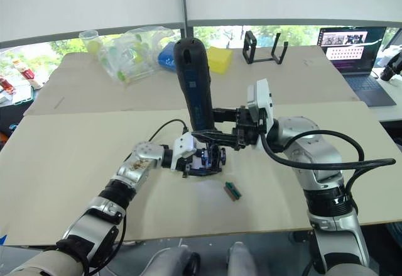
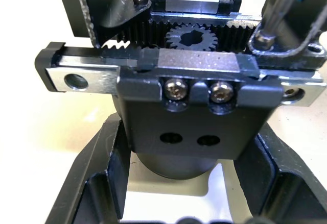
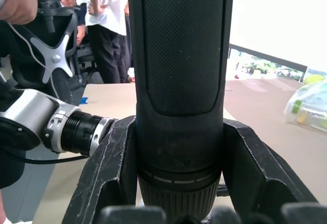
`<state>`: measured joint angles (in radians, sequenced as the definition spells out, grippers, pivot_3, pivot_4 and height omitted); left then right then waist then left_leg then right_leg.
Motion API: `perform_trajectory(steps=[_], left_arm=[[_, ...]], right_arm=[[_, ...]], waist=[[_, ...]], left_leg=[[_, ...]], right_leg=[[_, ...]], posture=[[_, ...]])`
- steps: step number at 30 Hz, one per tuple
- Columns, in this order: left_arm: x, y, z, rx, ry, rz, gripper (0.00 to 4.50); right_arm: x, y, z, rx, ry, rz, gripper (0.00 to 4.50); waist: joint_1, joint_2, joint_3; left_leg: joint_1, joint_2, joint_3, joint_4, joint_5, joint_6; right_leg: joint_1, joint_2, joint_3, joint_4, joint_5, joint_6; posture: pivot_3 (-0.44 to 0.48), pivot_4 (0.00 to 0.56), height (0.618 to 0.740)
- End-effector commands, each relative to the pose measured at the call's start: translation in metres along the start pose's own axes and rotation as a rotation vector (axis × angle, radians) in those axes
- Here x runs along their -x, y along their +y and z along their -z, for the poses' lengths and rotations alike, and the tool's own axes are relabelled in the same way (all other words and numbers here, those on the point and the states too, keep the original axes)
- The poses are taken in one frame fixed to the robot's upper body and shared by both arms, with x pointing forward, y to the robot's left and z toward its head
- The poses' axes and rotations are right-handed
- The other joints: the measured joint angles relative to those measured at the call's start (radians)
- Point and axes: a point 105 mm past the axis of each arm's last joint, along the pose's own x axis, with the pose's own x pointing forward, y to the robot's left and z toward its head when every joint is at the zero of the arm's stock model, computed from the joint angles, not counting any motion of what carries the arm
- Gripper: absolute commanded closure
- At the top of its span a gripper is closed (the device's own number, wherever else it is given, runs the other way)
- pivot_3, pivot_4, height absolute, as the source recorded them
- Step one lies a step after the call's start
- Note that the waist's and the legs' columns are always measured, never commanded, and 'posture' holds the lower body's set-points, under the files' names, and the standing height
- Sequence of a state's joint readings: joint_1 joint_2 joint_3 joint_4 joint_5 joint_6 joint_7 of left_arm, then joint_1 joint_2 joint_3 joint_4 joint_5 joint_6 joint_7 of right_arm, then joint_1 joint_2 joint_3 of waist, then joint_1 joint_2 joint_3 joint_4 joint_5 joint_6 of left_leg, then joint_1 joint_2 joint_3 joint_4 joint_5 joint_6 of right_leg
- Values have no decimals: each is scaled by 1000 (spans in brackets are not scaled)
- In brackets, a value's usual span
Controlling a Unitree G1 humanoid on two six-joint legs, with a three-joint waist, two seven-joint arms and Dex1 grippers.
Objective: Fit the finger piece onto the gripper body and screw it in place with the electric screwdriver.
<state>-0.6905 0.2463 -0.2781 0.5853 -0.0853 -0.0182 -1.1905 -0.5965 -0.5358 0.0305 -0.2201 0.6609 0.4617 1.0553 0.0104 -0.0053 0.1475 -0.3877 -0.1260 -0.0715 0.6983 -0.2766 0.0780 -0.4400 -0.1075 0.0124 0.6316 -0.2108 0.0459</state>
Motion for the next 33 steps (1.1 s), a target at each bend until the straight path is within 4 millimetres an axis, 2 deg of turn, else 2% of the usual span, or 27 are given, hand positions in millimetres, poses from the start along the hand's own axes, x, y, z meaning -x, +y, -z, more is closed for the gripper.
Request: perform_trajectory(steps=[1, 3, 6, 9, 12, 14, 17, 21, 25, 29, 33], left_arm=[[6, 3, -3, -10, -14, -22, 2212], [6, 3, -2, -7, -10, -20, 2212], [7, 3, 0, -2, -3, -15, 2212], [7, 3, 1, 0, 5, -11, 2212], [7, 6, 3, 3, 19, -20, 2212], [12, 9, 1, 4, 21, -25, 1165], [27, 11, 1, -3, 31, -20, 0], [58, 5, -4, -29, 55, 25, 0], [81, -14, -15, -47, 71, 109, 0], [80, -38, -23, -72, 65, 173, 0], [68, -52, -25, -75, 36, 189, 0]], right_arm=[[-1, 6, -48, 99, -140, 33, 2590], [-2, 14, -66, 124, -190, 12, 2590], [-3, 22, -81, 125, -234, 2, 2590], [-5, 27, -86, 117, -242, -5, 2590], [-4, 32, -82, 95, -222, -19, 2590], [-1, 34, -79, 68, -209, -32, 2590], [3, 38, -77, 33, -201, -50, 2590], [16, 51, -71, -4, -176, -85, 2590], [29, 63, -58, -35, -135, -63, 2590], [40, 67, -38, -9, -89, 44, 2590], [49, 65, -16, 3, -60, 170, 2590]], waist=[[0, 0, 0], [0, 0, 0], [0, 0, 0], [0, 0, 0], [0, 0, 0], [0, 0, 0], [-2, 0, 0], [-3, 0, 0], [-1, 0, 1], [4, 0, 1], [5, 0, 1]], left_leg=[[-1, 0, 0, 0, 0, 0], [-3, 0, 0, 0, 0, 0], [-4, 0, 0, 0, 0, 0], [-4, 0, 0, 0, 0, 0], [-3, 0, 0, 0, 0, 0], [-3, 0, 0, 0, 0, 0], [-4, 0, 0, -1, 0, 0], [-5, 0, 0, -2, 0, 0], [-6, 0, 0, -2, 0, 0], [-6, 0, 0, -2, 0, 0], [-2, 0, 0, -1, 0, 0]], right_leg=[[-1, 0, 0, 0, 0, 0], [-3, 0, 0, 0, 0, 0], [-4, 0, 0, 0, 0, 0], [-4, 0, 0, 0, 0, 0], [-3, 0, 0, 0, 0, 0], [-3, 0, 0, 0, 0, 0], [-4, 0, 0, 0, 0, 0], [-6, 0, 0, 0, 0, 0], [-7, -1, 0, -1, 0, 0], [-5, -1, 0, -1, 0, 0], [-1, 0, 0, -1, 0, 0]], posture=[[0, 150, 740], [0, 150, 740], [0, 150, 740], [0, 150, 740], [0, 150, 740], [0, 150, 740], [0, 150, 740], [0, 150, 740], [0, 150, 740], [0, 150, 740], [0, 150, 740]])
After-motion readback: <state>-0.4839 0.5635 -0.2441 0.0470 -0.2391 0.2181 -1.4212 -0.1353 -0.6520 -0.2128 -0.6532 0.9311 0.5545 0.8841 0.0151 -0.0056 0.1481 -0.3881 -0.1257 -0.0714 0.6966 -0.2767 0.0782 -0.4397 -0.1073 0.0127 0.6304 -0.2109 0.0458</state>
